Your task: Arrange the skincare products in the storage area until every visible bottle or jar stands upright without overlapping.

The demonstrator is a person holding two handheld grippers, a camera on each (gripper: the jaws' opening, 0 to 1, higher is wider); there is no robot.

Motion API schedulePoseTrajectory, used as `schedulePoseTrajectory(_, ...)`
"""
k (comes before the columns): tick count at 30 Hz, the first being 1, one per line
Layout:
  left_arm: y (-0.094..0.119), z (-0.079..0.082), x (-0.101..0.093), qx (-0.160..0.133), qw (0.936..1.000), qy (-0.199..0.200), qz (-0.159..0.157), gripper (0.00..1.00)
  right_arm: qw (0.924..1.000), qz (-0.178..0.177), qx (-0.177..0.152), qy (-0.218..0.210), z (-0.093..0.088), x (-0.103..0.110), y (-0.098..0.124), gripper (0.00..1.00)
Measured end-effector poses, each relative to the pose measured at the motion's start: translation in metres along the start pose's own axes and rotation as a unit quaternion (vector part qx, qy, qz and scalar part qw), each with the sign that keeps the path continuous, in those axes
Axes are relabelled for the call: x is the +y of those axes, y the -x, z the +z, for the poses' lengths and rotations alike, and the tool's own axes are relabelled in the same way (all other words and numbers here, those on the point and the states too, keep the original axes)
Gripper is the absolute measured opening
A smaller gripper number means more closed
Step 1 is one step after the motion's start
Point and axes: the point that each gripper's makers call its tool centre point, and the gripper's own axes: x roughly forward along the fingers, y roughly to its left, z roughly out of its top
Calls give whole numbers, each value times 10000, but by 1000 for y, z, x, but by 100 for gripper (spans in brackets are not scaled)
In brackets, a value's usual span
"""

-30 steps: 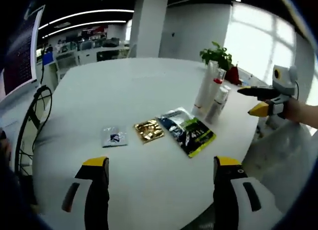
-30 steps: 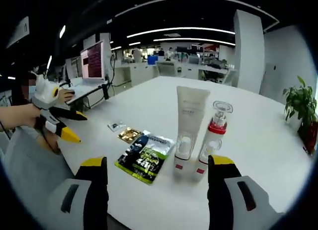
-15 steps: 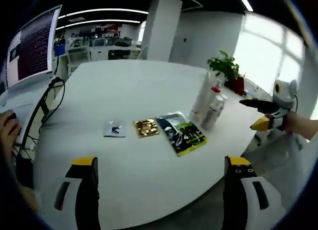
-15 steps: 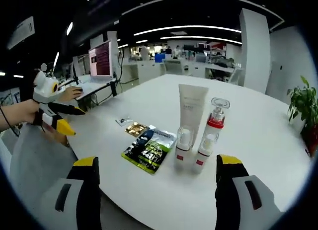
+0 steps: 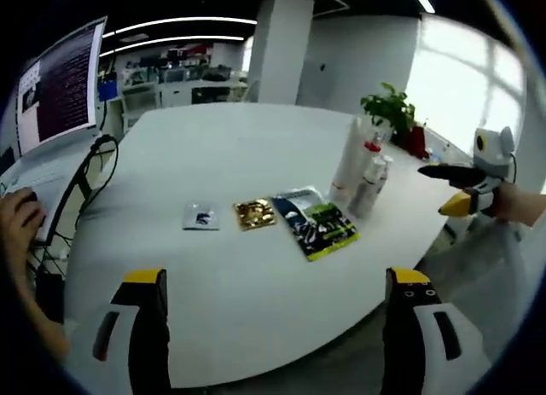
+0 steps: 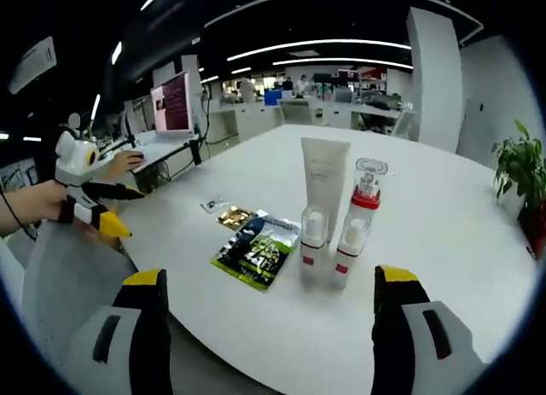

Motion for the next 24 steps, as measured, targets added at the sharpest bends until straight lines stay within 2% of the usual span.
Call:
schedulePoseTrajectory(9,-2,-4,5,97,9998,-30,161,99,9998,220,15,11,-1,9,-3,100)
schedulePoseTrajectory(19,-2,-6,5,189,9997,-47,176,98,9993,311,163,-109,-7,10,-5,100)
schedulePoseTrajectory(24,-10,-10,6,343,9992,-160,131,97,9995,275,157,-43,-7,10,-5,100)
